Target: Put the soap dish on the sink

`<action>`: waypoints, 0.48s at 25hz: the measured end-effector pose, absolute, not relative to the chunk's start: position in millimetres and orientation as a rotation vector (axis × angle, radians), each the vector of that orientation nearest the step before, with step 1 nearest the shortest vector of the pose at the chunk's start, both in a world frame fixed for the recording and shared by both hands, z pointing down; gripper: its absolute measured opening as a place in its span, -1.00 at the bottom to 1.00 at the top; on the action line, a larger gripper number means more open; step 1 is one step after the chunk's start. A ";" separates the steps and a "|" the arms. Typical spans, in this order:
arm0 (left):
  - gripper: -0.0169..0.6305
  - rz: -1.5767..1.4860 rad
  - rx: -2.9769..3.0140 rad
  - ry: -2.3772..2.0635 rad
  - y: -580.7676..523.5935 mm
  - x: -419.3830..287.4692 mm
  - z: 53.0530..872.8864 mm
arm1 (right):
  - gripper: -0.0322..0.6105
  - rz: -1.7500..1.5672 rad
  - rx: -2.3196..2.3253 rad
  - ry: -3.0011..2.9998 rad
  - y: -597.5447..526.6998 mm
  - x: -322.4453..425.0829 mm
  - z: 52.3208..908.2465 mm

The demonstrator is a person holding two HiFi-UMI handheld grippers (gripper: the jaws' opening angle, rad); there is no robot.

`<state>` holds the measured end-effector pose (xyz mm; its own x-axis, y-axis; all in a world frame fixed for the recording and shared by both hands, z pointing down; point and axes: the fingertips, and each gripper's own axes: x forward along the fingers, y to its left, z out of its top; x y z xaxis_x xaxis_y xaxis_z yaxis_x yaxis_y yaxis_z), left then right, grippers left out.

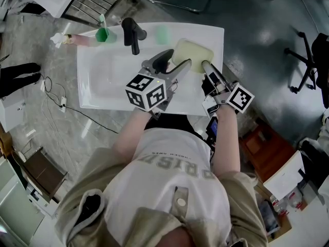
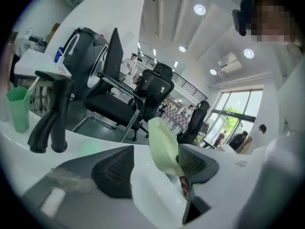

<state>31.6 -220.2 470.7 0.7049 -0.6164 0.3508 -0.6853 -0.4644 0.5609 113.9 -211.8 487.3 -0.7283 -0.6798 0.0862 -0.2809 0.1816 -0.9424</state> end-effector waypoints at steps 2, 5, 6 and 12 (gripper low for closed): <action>0.01 0.196 2.275 -0.970 -218.3 34.2 471.7 | -0.68 -1.577 -0.908 2.119 -212.3 114.4 490.3; 0.06 0.315 2.379 -0.940 -214.8 38.4 473.6 | -0.68 -1.593 -0.901 2.152 -214.3 114.3 493.2; 0.06 0.360 2.413 -0.928 -213.5 39.6 474.8 | -0.68 -1.601 -0.901 2.168 -215.1 114.3 494.3; 0.09 0.578 2.563 -0.873 -210.2 46.0 483.0 | -0.68 -1.646 -0.891 2.308 -217.4 112.1 500.3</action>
